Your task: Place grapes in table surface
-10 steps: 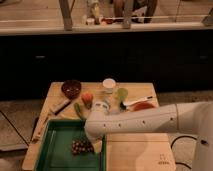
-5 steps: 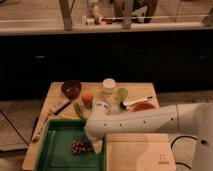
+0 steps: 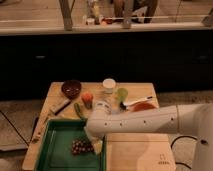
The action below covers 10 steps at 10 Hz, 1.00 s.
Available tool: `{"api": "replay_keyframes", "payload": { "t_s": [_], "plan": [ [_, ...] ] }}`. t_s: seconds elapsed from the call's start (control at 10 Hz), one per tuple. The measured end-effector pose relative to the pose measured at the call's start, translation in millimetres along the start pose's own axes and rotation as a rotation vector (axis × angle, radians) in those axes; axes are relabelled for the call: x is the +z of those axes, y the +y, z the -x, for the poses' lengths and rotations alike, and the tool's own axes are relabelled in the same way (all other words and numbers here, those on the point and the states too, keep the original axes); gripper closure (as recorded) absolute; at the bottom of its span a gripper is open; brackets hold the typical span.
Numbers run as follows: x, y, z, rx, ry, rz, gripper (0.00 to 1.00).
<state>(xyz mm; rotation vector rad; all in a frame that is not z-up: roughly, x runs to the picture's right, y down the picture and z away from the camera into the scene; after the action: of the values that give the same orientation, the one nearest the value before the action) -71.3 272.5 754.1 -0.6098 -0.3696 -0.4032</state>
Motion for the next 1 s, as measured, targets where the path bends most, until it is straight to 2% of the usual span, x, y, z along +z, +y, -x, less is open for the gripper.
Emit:
{"api": "replay_keyframes", "payload": {
  "t_s": [1.0],
  "plan": [
    [4.2,3.2,-3.5,-0.013,-0.030,0.020,0.20]
  ]
}}
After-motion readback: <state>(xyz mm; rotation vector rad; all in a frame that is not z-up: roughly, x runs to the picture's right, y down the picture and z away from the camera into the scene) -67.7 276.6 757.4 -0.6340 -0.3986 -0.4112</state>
